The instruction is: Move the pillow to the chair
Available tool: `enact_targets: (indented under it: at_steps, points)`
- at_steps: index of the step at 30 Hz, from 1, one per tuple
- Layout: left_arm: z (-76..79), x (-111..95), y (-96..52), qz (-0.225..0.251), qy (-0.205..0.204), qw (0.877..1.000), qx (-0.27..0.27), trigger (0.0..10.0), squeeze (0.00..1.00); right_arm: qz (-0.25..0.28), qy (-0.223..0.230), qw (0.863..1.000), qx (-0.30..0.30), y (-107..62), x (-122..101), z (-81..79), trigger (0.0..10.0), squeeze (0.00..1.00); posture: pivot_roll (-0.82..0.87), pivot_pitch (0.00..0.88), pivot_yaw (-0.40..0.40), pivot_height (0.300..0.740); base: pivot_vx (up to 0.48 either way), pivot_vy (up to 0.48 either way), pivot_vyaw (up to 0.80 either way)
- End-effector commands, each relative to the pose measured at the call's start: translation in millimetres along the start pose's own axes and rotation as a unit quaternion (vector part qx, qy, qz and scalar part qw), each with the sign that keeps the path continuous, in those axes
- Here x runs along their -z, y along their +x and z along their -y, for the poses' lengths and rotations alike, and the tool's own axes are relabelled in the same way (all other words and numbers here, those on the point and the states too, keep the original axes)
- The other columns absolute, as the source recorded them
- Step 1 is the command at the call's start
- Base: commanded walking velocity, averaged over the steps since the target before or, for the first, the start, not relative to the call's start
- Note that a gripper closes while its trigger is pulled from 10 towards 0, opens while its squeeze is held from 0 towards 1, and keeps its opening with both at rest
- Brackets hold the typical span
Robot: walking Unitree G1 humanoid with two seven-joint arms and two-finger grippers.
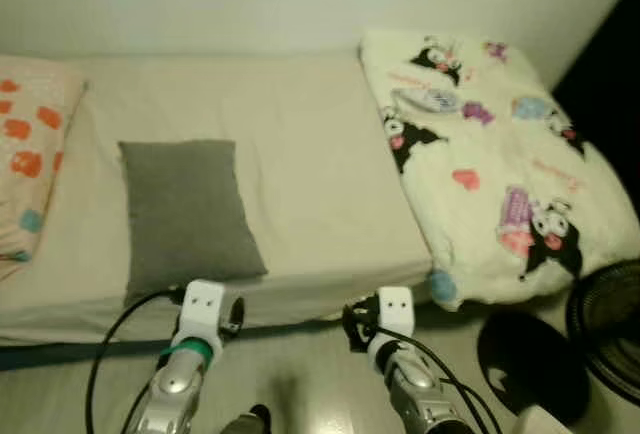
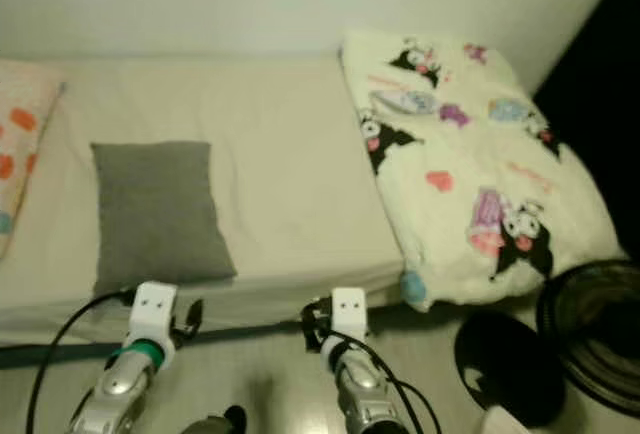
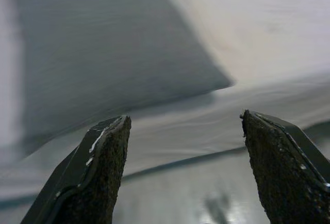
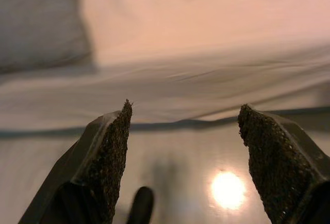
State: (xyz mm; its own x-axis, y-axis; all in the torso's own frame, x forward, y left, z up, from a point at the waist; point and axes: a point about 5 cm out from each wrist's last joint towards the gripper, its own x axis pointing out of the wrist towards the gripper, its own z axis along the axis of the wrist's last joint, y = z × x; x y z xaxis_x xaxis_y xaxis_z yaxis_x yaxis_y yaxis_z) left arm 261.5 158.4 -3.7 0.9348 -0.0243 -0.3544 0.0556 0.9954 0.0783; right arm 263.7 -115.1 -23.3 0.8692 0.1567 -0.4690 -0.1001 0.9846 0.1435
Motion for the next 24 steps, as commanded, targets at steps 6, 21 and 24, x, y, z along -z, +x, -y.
enact_targets:
  at_steps: [6,21,24]
  points:
    - [6.5,3.8,-1.0,-0.012,-0.01,1.0,0.018,10.0,0.0,-0.018,0.013,1.0,0.019,-4.3,11.0,5.0,10.0,0.0,0.09,0.029,0.028,0.74,0.0,0.0,0.4]
    - [10.7,-3.0,2.6,-0.003,-0.029,0.999,0.034,10.0,0.0,-0.006,0.027,0.999,0.031,-4.4,7.9,8.8,10.0,0.0,0.07,0.038,0.047,0.74,0.192,0.0,0.0]
    - [10.3,-4.4,3.1,-0.001,-0.033,0.999,0.036,10.0,0.0,-0.006,0.025,0.999,0.026,-4.3,8.5,6.4,10.0,0.0,0.07,0.031,0.049,0.74,0.301,0.0,0.0]
